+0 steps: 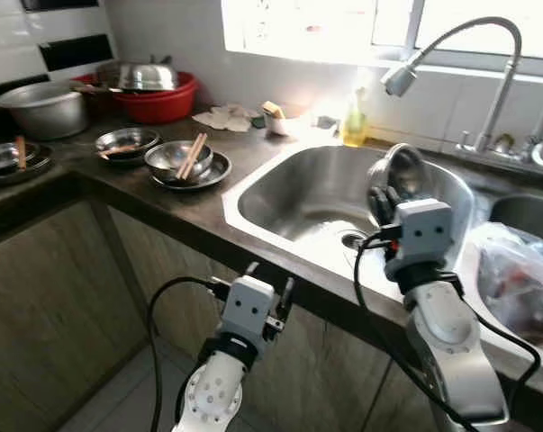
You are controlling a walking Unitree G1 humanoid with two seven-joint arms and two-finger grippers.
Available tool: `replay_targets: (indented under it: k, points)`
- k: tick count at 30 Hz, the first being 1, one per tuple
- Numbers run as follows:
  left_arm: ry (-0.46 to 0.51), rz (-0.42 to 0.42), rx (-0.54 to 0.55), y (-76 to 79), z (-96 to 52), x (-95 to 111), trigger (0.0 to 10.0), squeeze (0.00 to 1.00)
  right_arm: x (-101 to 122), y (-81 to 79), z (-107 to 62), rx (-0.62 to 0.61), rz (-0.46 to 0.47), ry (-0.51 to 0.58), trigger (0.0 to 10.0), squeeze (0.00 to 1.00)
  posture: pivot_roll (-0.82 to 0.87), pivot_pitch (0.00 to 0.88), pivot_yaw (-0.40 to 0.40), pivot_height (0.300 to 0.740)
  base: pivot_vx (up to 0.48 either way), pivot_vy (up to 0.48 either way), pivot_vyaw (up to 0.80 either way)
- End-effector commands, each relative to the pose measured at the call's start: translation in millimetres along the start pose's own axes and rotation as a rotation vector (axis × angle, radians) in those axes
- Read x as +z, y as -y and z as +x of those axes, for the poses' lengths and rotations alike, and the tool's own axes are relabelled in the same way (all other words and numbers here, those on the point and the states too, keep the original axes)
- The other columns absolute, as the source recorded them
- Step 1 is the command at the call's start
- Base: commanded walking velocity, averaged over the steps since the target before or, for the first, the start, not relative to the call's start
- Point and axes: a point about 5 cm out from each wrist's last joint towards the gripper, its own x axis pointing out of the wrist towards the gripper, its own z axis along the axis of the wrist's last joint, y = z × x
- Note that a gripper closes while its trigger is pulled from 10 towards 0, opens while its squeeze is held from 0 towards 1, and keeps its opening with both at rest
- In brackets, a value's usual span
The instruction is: Kitchen organization
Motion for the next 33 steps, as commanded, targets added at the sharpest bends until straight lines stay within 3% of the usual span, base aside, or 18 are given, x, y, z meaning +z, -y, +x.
replay_targets:
  k: [1, 24, 28, 33]
  points:
    - [0.002, 0.009, 0.018, -4.7, -0.6, 0.8, 10.0, 0.0, 5.4, -5.0, 5.9, 0.027, 0.003, 0.025, 0.0, 0.0, 0.18, 0.0, -0.05, 0.74, 0.289, 0.0, 0.0]
    - [-0.002, -0.013, 0.0, 2.9, -4.2, 1.3, 10.0, 0.0, -5.1, 4.5, 22.7, 0.04, -0.06, -0.021, 0.0, 0.0, 0.18, 0.0, -0.051, 0.74, 0.284, 0.0, 0.0]
    - [-0.012, -0.014, -0.002, 3.0, -4.4, -0.1, 10.0, 0.0, -12.1, 8.6, 28.5, 0.043, -0.111, -0.079, 0.0, 0.0, 0.18, 0.0, -0.051, 0.74, 0.0, 0.0, 0.0]
    - [-0.018, -0.018, -0.011, 5.8, -6.0, -0.4, 10.0, 0.0, -33.2, 13.0, 36.8, 0.105, -0.169, -0.239, 0.0, 0.0, 0.18, 0.004, -0.055, 0.74, 0.0, 0.0, 0.0]
